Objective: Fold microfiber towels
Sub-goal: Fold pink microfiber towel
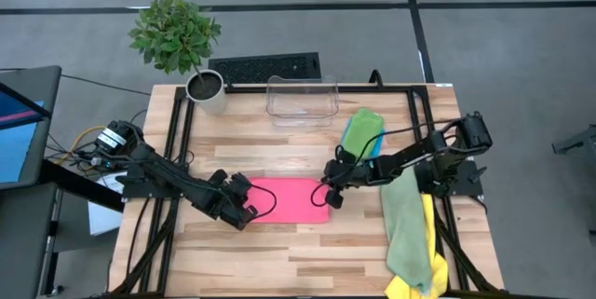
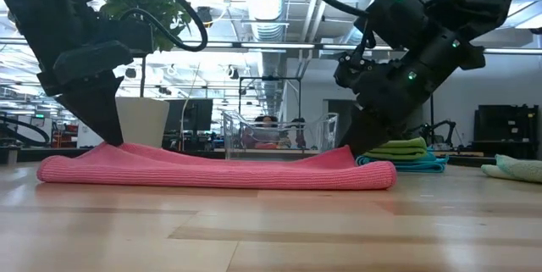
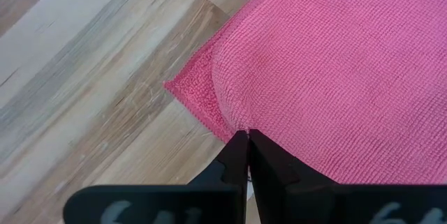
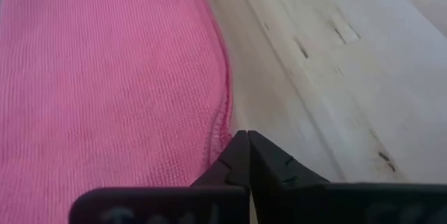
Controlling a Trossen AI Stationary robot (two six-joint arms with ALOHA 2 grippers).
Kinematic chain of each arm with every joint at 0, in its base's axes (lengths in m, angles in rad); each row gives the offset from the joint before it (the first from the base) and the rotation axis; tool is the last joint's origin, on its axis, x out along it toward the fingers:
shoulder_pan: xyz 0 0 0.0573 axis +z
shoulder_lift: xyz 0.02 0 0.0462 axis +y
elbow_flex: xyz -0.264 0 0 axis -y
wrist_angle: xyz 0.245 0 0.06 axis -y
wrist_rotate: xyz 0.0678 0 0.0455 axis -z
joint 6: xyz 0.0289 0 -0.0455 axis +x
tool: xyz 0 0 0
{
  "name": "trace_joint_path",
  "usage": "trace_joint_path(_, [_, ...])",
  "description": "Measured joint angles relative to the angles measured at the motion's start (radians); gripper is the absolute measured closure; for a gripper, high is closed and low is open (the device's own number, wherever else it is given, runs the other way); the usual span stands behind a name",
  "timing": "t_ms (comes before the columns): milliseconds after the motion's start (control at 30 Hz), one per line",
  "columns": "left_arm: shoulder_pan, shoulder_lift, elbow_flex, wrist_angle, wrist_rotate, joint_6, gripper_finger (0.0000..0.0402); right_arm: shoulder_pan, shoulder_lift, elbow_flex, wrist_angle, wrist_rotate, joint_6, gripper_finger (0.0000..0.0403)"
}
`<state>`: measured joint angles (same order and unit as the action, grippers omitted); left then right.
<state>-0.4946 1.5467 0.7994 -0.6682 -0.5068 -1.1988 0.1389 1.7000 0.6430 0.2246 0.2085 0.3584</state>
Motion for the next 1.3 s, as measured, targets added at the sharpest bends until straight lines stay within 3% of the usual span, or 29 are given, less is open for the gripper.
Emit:
trace_joint_path(967, [0.0,0.0,0.0,0.001,0.002,0.004,0.0401,0.067,0.008,0.05,-0.094,0.061,-0.017,0.0377])
trace_joint_path(1300, [0.0,0.0,0.0,0.001,0.001,0.008,0.0401,0.019,0.008,0.039,-0.137,0.079,-0.011,0.0379])
